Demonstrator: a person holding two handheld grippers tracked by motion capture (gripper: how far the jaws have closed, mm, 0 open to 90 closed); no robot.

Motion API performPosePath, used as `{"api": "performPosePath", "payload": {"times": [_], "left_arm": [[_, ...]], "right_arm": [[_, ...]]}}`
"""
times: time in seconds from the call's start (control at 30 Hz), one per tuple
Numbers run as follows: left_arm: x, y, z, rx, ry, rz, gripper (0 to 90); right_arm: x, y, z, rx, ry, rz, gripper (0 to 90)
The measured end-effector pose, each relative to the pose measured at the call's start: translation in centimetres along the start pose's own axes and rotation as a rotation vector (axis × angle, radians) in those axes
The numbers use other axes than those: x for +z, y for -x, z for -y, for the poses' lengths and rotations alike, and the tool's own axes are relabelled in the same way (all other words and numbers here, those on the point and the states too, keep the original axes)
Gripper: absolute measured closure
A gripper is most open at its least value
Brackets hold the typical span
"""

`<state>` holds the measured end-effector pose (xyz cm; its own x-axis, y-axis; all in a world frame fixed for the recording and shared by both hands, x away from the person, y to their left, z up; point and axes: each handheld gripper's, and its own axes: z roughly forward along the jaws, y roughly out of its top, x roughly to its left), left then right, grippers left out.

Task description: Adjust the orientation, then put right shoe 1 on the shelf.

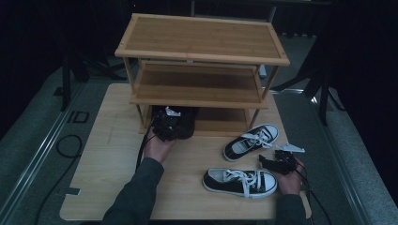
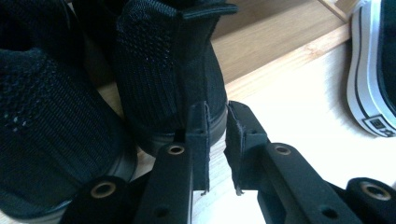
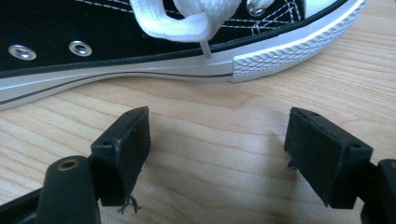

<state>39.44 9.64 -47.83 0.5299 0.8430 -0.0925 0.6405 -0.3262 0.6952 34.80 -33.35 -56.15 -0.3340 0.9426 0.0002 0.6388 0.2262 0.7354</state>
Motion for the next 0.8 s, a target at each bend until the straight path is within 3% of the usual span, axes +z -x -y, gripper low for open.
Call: {"api": "performPosePath", "payload": {"times": [0.33,0.53,0.73,0.8], "left_arm": [[-1.4,-0.5,2.2,0.054,-0.003,0.008,70.0],[-2.2,-1.1,4.2,0.075,0.003,0.016,67.2],[-2.5,-1.9,6.5,0.097,-0.024,0.019,65.5],[-2.6,-2.2,7.2,0.085,-0.025,0.018,65.2]], "right_arm": [[0.0,0.0,0.0,0.000,0.000,0.000,22.6],[0.0,0.0,0.0,0.000,0.000,0.001,22.6],[0.0,-0.1,0.0,-0.001,-0.001,-0.002,22.6],[0.0,0.0,0.0,-0.005,-0.001,-0.005,22.6]]}}
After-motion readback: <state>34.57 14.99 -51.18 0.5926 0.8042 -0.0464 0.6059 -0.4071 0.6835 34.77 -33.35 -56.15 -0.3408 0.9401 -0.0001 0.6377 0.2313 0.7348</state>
